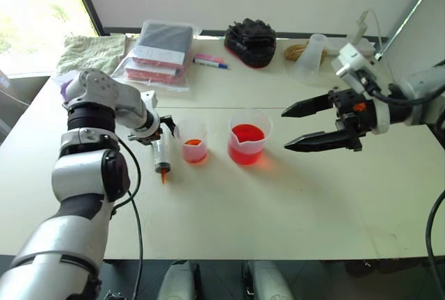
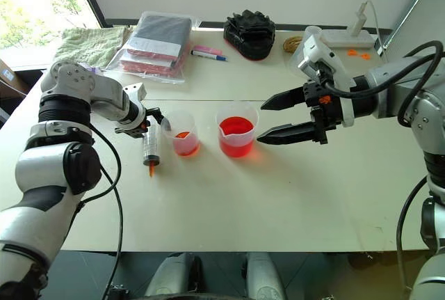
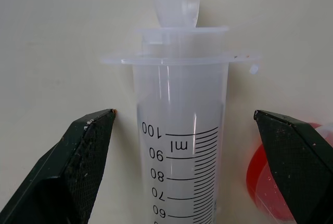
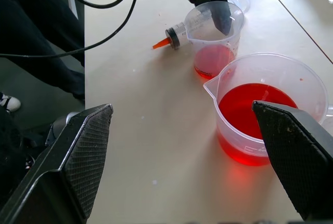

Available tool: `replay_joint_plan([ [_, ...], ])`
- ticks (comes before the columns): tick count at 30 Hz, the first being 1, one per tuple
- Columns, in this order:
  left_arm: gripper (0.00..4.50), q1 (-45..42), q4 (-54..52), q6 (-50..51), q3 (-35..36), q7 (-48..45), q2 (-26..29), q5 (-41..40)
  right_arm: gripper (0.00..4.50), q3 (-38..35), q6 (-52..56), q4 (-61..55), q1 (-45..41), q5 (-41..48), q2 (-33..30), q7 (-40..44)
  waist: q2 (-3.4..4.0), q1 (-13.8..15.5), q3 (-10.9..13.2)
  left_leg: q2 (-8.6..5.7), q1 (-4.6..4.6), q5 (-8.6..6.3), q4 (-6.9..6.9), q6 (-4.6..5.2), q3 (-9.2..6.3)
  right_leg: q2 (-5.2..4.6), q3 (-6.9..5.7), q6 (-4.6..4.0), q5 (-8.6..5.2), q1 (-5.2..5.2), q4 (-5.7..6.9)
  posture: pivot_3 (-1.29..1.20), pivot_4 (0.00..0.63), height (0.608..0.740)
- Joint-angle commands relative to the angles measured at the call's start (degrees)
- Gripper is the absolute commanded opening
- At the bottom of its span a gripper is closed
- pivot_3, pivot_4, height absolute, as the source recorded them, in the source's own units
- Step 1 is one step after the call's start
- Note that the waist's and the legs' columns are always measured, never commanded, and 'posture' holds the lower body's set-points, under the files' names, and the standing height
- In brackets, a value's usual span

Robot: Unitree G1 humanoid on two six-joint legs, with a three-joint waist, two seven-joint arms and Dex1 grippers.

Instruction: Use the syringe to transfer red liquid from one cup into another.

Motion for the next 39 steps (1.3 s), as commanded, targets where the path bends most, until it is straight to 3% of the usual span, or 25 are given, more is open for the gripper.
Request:
replay_joint_plan([
  [1,4.49,1.57,-1.74,0.48,-1.48,4.82,1.24,-7.88,4.50,-2.13,-1.52,-0.87,-0.39,-0.26,-0.10,0.01,0.00,-0.04,0.00,0.00,0.00,0.00,0.00,0.00,-0.01,-0.01,0.00,0.00,0.00,0.00,0.00,0.00,0.150,0.740],
  [2,4.49,2.50,-3.17,0.48,-1.75,6.23,1.46,-9.97,4.50,-2.06,-1.75,-0.80,-0.38,-0.38,-0.11,0.04,0.00,-0.05,0.00,0.00,0.00,0.01,-0.01,-0.01,-0.01,-0.02,0.00,0.00,0.00,0.00,0.02,0.00,0.150,0.740],
  [5,3.70,4.63,-5.66,0.48,-1.91,10.89,2.17,-15.36,4.50,-1.84,-2.24,-0.67,-0.39,-0.57,-0.02,0.08,0.00,-0.08,0.00,0.00,0.01,0.04,-0.01,-0.07,-0.03,-0.03,0.00,0.00,0.00,0.00,0.03,0.00,0.150,0.740],
  [11,1.55,9.79,-11.80,0.48,-3.04,21.01,3.10,-29.63,4.50,-1.58,-2.77,-0.44,-0.55,-1.08,0.06,0.48,0.00,-0.05,0.00,-0.04,0.01,0.07,-0.01,-0.12,-0.07,-0.25,0.00,0.01,0.00,0.00,0.05,0.00,0.150,0.740],
  [17,1.55,14.46,-17.10,0.48,-2.45,30.41,2.74,-40.85,4.50,-1.49,-3.16,-0.39,-0.49,-1.40,0.22,0.68,-0.01,-0.03,-0.01,-0.29,0.00,0.07,-0.01,-0.13,-0.12,-0.54,-0.03,0.02,0.01,0.01,0.07,0.00,0.150,0.740],
  [24,1.55,12.14,-20.60,-0.13,2.15,30.11,5.24,-38.07,4.50,-2.75,-2.69,-0.11,0.17,-1.14,0.62,-0.52,-0.02,-0.14,-0.01,-0.36,-0.01,0.08,0.00,-0.13,-0.12,-0.45,-0.12,0.03,0.01,0.02,0.05,0.00,0.150,0.740],
  [33,1.55,-0.33,-17.97,-2.00,4.15,4.36,10.47,-30.01,4.50,-6.17,-1.14,-1.33,1.81,0.60,4.24,-6.44,-0.07,0.14,-0.03,-0.39,-0.03,0.11,0.03,-0.16,-0.10,-0.36,-0.20,0.03,0.01,0.08,0.01,0.00,0.150,0.740],
  [39,1.55,-12.68,-16.05,-4.69,-3.77,-21.29,14.15,-19.68,4.50,-9.14,0.17,-4.50,3.99,2.60,6.15,-11.51,-0.07,-0.21,-0.02,-0.41,-0.04,0.11,-0.01,-0.16,0.03,-0.35,-0.29,0.03,0.01,0.10,-0.02,0.00,0.150,0.740],
])
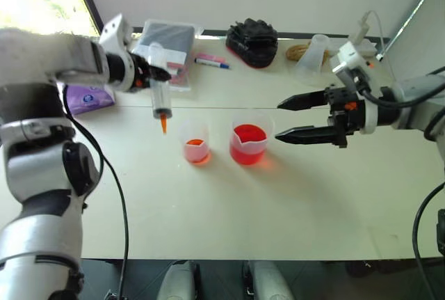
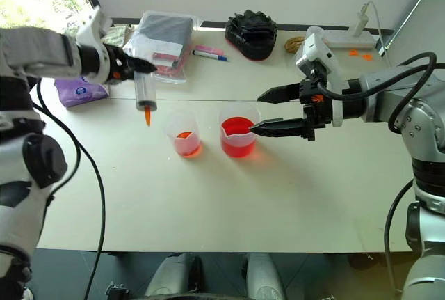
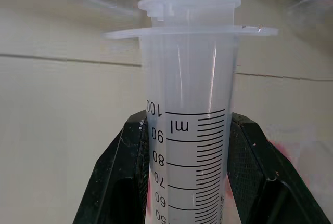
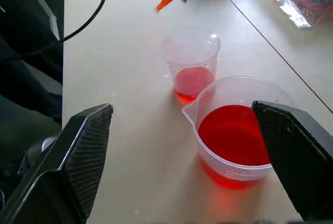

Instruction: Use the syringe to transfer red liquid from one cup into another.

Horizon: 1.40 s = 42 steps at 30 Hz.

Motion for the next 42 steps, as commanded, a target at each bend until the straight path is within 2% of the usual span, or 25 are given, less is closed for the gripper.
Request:
replay_joint_plan([
  [1,1.55,-6.78,0.14,-5.81,-4.94,-16.78,1.12,7.15,4.50,-4.55,0.62,-2.87,0.18,2.14,0.79,-3.25,0.01,-0.01,0.00,0.01,0.00,0.00,-0.01,0.00,0.00,0.02,-0.02,0.00,0.00,0.00,0.00,0.00,0.150,0.740],
  [6,1.55,-8.84,-0.69,-26.25,-13.90,-40.77,-4.05,20.30,4.50,-7.23,-0.06,-4.47,1.49,2.65,1.90,-7.42,0.02,0.22,-0.01,0.02,0.03,0.01,0.00,0.02,0.04,0.05,-0.01,0.01,-0.01,0.02,0.00,0.00,0.150,0.740],
  [14,1.55,-1.75,-0.64,-49.00,-15.76,-67.36,-14.85,29.46,4.50,-11.97,-1.38,-7.84,5.11,3.25,3.18,-13.82,0.03,-0.06,-0.02,0.05,0.00,-0.03,-0.02,0.11,0.06,0.09,0.08,0.03,-0.02,0.03,-0.07,0.00,0.150,0.740],
  [18,1.55,2.64,-1.58,-55.42,-18.03,-77.77,-17.15,33.53,4.50,-14.28,-1.52,-9.94,7.63,3.73,3.60,-17.18,0.03,-0.09,-0.02,0.07,0.01,-0.04,-0.01,0.17,0.05,0.12,0.13,0.03,-0.02,0.02,-0.05,0.00,0.150,0.740],
  [22,1.55,6.33,-1.98,-59.96,-17.06,-82.11,-19.82,35.04,4.50,-16.71,-1.37,-11.62,9.72,4.88,4.57,-20.96,0.03,0.08,-0.02,0.08,0.00,-0.17,0.01,0.44,0.03,0.13,0.15,0.03,-0.02,0.02,-0.03,0.00,0.150,0.740],
  [29,1.55,12.44,-5.52,-64.96,-16.92,-84.30,-23.83,37.40,4.50,-18.50,-1.13,-13.67,12.52,7.79,4.93,-24.45,0.03,0.14,-0.02,0.08,-0.01,-0.23,0.03,0.57,-0.14,0.12,0.22,0.04,-0.02,0.02,-0.02,0.00,0.150,0.740],
  [38,1.55,21.60,-9.14,-73.29,-19.37,-85.08,-27.70,43.13,4.50,-18.12,-3.44,-11.33,10.64,6.96,7.17,-30.22,0.03,0.06,-0.02,0.09,0.01,-0.24,0.03,0.63,-0.17,0.13,0.22,0.04,-0.02,0.02,-0.01,0.00,0.150,0.740],
  [42,1.55,24.02,-8.27,-77.13,-19.86,-85.47,-28.96,45.13,4.50,-18.50,-1.84,-10.97,8.95,9.18,9.59,-34.77,0.03,0.12,-0.02,0.09,0.01,-0.24,0.03,0.64,-0.17,0.13,0.23,0.04,-0.02,0.02,-0.01,0.00,0.150,0.740],
])
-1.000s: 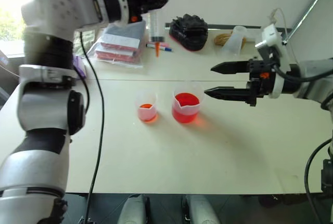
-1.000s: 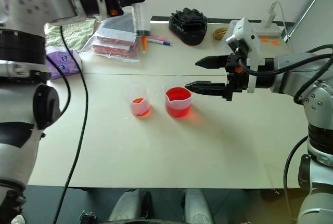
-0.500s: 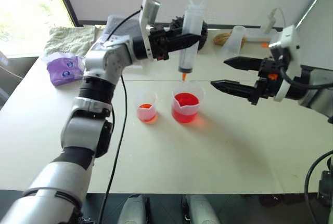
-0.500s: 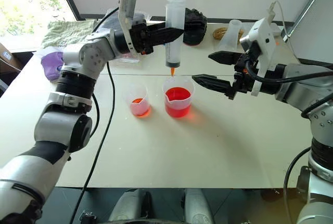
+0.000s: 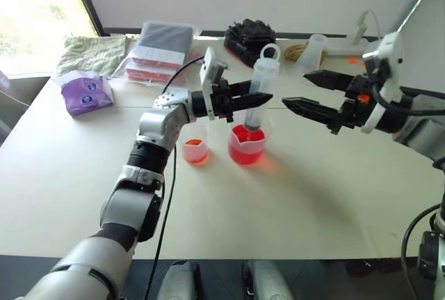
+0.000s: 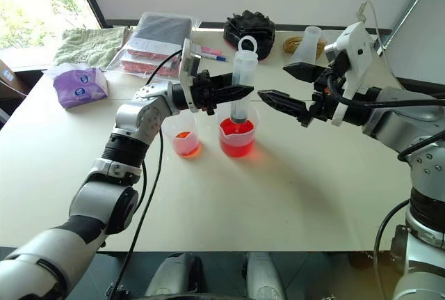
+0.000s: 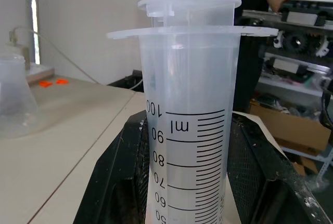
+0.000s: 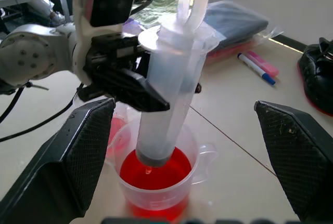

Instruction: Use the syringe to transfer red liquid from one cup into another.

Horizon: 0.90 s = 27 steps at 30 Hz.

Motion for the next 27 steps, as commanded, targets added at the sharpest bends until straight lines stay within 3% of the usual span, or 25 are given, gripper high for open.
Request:
replay_joint_plan([
  [1,1.55,0.47,-1.54,-4.36,-0.14,-1.15,-0.61,1.38,4.50,-2.18,0.48,-0.55,-2.45,2.23,1.40,-3.94,0.00,0.00,0.00,0.00,0.00,0.00,0.00,0.00,0.00,0.00,0.00,0.00,0.00,0.00,0.00,0.00,0.150,0.740],
  [14,1.55,3.60,1.32,-15.19,-0.81,-1.15,-2.16,6.21,4.50,-1.82,6.28,1.86,-9.45,11.49,9.71,-19.69,0.01,-0.01,-0.01,0.01,0.00,-0.01,0.00,0.04,-0.01,-0.02,0.00,0.00,0.00,0.00,0.01,0.00,0.150,0.740],
  [27,1.55,2.14,3.97,-16.80,0.96,0.80,-2.56,6.10,4.50,3.18,6.92,3.51,-9.65,8.57,9.61,-22.48,0.02,-0.06,-0.01,0.01,-0.01,-0.02,0.00,0.09,-0.02,-0.02,-0.01,0.00,0.00,0.00,0.01,0.00,0.150,0.740],
])
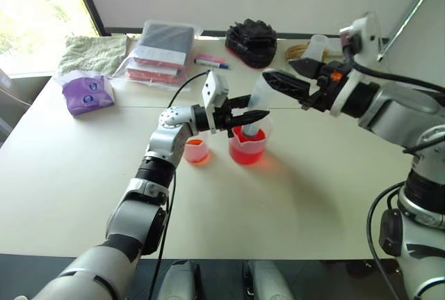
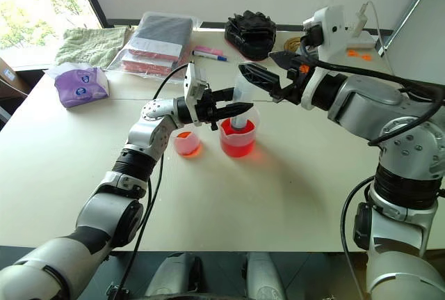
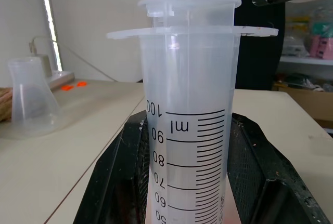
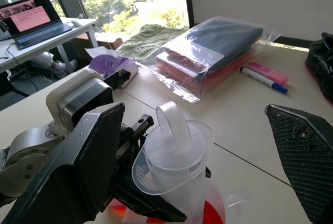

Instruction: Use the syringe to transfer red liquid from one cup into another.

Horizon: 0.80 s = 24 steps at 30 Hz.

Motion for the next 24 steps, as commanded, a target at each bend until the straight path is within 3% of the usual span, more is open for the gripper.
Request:
replay_joint_plan([
  [1,1.55,-1.75,-1.15,-1.26,1.14,0.34,-0.34,-0.50,4.50,0.18,-0.68,-0.02,-0.49,-1.77,-0.60,-0.08,0.00,0.01,0.00,0.00,0.00,0.00,0.00,0.00,0.00,0.00,0.00,0.00,0.00,0.00,0.00,0.00,0.150,0.740],
  [8,1.55,-1.29,-1.91,-1.21,1.14,0.35,-0.29,-0.46,4.50,2.18,-1.91,2.04,-1.72,-7.79,0.81,-2.56,0.00,-0.01,0.00,0.00,0.00,0.00,0.00,0.01,0.00,0.00,-0.01,0.00,0.00,0.00,0.00,0.00,0.150,0.740],
  [20,1.55,-0.49,-2.85,-1.12,1.02,0.25,-0.05,-0.41,4.50,2.35,-1.37,-0.64,-1.80,-12.87,8.58,-10.69,0.00,-0.07,0.00,0.01,0.00,0.00,-0.01,0.01,-0.02,0.02,-0.02,0.00,0.00,0.00,0.00,0.00,0.150,0.740],
  [21,1.54,-0.46,-2.87,-1.11,1.01,0.19,-0.03,-0.43,3.97,2.34,-1.23,-1.07,-1.82,-12.89,9.56,-11.56,0.00,-0.07,0.00,0.01,0.00,0.00,-0.01,0.01,-0.02,0.02,-0.02,0.00,0.00,0.00,0.00,0.00,0.150,0.740],
  [22,1.54,-0.45,-2.87,-1.10,1.02,0.14,-0.04,-0.41,3.81,2.47,-1.17,-1.50,-1.84,-13.03,10.28,-12.15,0.00,-0.10,0.00,0.02,0.00,0.00,-0.02,0.01,-0.02,0.02,-0.02,0.00,0.00,0.00,0.00,0.00,0.150,0.740],
  [24,1.54,-0.38,-2.93,-1.06,1.09,-0.03,-0.11,-0.40,2.79,2.80,-1.09,-2.26,-1.84,-13.47,11.50,-12.99,0.00,-0.09,0.00,0.01,0.00,0.00,-0.02,0.00,-0.02,0.02,-0.02,0.00,0.00,0.00,0.00,0.00,0.150,0.740],
])
